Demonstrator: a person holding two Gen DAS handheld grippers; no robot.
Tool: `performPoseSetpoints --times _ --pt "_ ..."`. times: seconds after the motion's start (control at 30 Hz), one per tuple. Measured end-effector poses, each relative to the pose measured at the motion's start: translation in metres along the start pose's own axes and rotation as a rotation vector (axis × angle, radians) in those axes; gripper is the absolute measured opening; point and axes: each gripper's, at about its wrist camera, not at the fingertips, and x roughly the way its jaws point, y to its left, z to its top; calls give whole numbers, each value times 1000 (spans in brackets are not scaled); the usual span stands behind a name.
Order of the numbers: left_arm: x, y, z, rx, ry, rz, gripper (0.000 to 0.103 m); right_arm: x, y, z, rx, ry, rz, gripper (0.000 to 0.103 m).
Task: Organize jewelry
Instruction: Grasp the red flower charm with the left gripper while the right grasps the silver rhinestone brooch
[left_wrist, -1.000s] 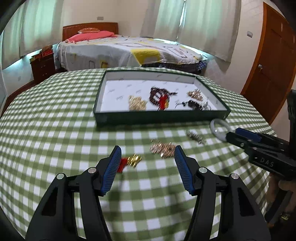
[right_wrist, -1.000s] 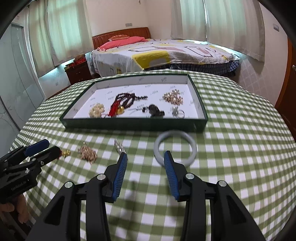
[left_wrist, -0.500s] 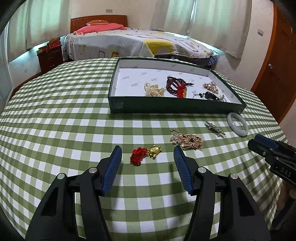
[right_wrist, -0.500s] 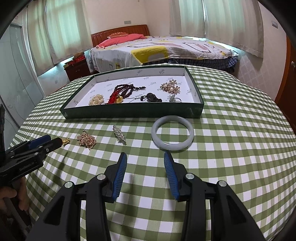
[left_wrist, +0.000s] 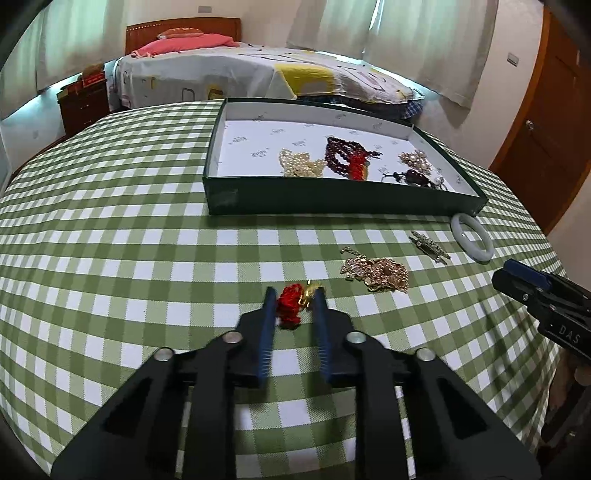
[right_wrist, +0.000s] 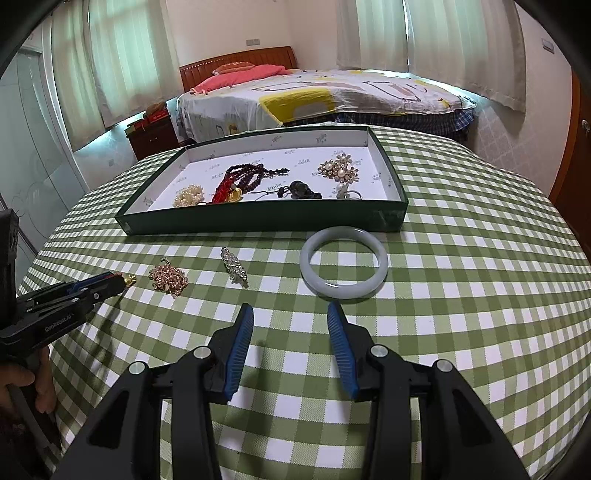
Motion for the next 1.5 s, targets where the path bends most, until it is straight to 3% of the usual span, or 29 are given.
performPoseSetpoints --times 0.5,0.9,1.13,1.33,1.5 --pt "-19 1 0 14 -65 44 10 1 12 7 -31 -4 18 42" --pt "-26 19 6 -30 -87 78 10 37 39 29 -115 43 59 42" --pt "-23 26 8 -52 -83 88 10 53 47 35 -162 86 57 34" --pt "-22 26 8 -52 -80 87 10 51 46 29 -175 94 55 14" --pt "-24 24 8 -49 -87 88 10 47 47 24 -182 80 43 13"
